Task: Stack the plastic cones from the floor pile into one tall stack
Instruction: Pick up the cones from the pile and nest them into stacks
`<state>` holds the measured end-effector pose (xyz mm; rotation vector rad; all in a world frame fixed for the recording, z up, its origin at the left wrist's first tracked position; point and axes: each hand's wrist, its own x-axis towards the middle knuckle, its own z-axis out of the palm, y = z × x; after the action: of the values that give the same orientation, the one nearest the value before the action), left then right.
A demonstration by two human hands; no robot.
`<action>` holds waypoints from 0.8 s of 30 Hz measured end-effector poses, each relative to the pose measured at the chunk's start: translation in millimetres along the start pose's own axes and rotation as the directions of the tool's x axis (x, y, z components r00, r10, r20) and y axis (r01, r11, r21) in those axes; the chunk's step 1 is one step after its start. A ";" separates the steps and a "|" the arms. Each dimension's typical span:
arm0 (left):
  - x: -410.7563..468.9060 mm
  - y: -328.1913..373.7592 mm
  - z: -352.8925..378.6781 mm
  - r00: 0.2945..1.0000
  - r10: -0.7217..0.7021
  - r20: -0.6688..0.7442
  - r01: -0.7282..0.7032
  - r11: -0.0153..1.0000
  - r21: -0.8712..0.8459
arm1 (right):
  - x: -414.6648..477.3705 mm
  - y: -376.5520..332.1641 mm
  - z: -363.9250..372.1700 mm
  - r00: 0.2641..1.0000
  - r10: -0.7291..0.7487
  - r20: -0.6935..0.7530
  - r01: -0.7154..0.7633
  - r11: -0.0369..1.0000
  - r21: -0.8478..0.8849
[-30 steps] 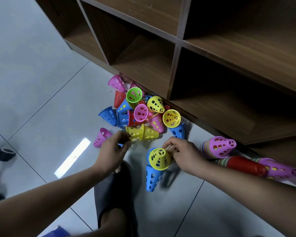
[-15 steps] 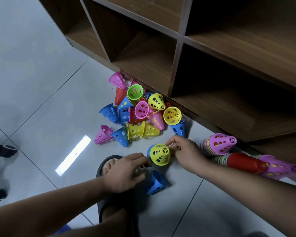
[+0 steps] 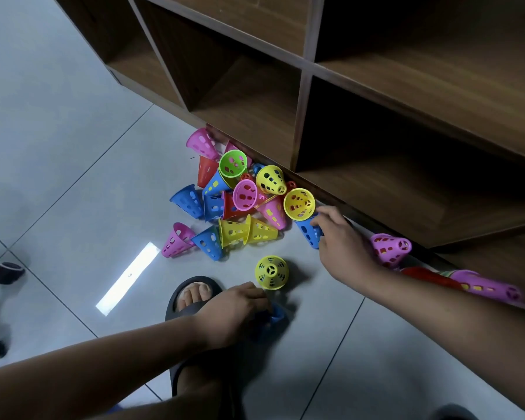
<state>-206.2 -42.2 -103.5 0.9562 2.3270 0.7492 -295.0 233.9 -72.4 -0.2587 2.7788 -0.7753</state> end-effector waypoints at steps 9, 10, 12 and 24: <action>-7.3 10.6 -16.0 0.991 -0.008 -0.130 0.007 1.000 -0.006 | 3.7 7.3 3.1 0.996 0.040 0.083 -0.020 0.971 -0.236; -8.5 12.6 -19.0 0.989 -0.024 -0.144 0.021 0.999 -0.028 | 2.5 6.8 4.2 0.994 0.063 0.084 -0.045 0.979 -0.199; -10.1 17.6 -24.5 0.987 -0.063 -0.145 0.049 0.994 -0.100 | 1.1 5.7 5.6 0.988 0.119 0.094 -0.107 0.987 -0.118; 4.2 34.0 -50.2 0.871 -0.358 -0.335 0.189 0.876 -0.444 | 8.8 -2.8 5.1 0.943 0.331 -0.002 -0.311 0.886 0.343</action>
<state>-224.8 -33.4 -46.3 0.2829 2.4339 1.3357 -301.7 227.0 -76.8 0.2888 2.5785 -1.1608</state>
